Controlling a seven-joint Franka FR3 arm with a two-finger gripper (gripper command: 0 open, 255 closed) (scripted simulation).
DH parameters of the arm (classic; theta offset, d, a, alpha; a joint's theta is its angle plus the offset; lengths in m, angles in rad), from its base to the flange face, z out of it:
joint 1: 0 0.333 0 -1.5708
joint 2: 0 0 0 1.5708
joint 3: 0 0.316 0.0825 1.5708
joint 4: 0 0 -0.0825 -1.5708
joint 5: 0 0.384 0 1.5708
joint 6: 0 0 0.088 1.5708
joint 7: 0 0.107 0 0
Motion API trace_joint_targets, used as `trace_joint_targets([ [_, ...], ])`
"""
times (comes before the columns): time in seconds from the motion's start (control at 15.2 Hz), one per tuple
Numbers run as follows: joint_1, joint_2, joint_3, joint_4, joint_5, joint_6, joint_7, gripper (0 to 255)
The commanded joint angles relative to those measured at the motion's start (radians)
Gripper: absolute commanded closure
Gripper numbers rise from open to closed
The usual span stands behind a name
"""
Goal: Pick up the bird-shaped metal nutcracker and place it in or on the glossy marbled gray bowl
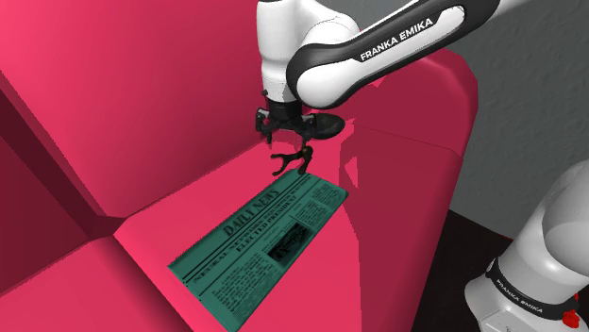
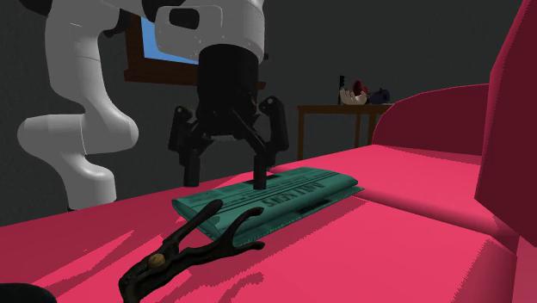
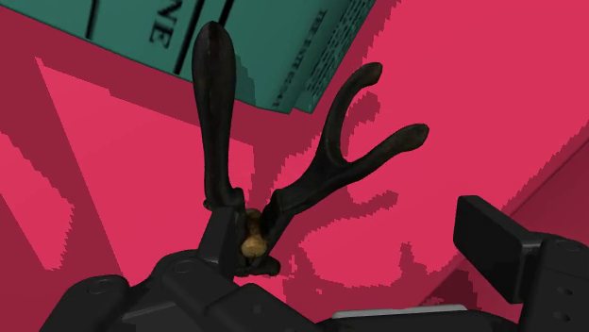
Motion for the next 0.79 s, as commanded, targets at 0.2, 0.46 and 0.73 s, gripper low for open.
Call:
trace_joint_targets([
  [0.2, 0.0, 0.0, 0.0, 0.0, 0.0, 0.0, 0.0, 255],
  [0.46, 0.0, 0.0, 0.0, 0.0, 0.0, 0.0, 0.0, 255],
  [0.73, 0.0, 0.0, 0.0, 0.0, 0.0, 0.0, 0.0, 0],
])
